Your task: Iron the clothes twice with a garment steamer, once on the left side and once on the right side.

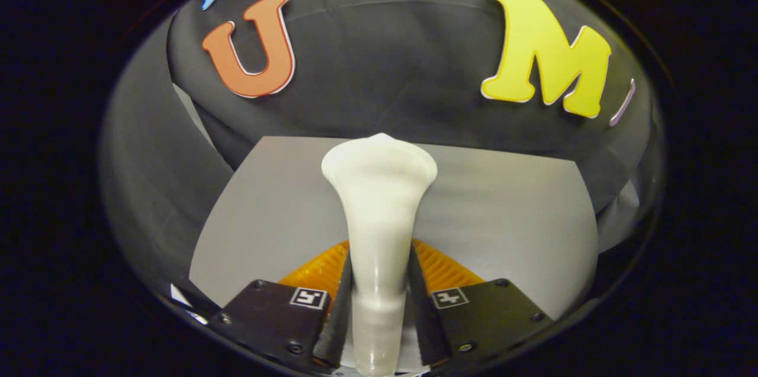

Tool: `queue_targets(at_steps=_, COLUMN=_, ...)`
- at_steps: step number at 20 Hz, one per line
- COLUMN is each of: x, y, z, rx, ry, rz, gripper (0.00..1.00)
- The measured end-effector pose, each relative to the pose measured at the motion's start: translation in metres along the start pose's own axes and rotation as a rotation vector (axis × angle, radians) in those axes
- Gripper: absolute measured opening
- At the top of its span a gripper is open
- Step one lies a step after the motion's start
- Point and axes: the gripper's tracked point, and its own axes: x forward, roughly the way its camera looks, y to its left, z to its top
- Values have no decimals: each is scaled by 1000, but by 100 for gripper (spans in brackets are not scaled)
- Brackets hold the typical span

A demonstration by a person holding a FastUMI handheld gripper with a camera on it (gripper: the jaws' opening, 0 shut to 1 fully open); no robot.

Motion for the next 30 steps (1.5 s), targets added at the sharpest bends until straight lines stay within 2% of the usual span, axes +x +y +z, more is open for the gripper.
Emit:
queue_targets(at_steps=5, x=-2, y=1, z=0, rx=-28, ry=33, rz=-7, gripper=46)
queue_targets(at_steps=11, x=-11, y=3, z=6, rx=-24, ry=-36, rz=77, gripper=39)
queue_targets(at_steps=15, x=-49, y=2, z=12, rx=-47, ry=-165, rz=108, gripper=39)
queue_targets(at_steps=21, x=-108, y=-10, z=-13, rx=-9, ry=-300, rz=192, gripper=38)
queue_targets(at_steps=28, x=-222, y=-43, z=-43, rx=44, ry=-497, rz=289, gripper=38)
queue_targets(at_steps=30, x=-261, y=-59, z=-54, rx=51, ry=-558, rz=294, gripper=38)
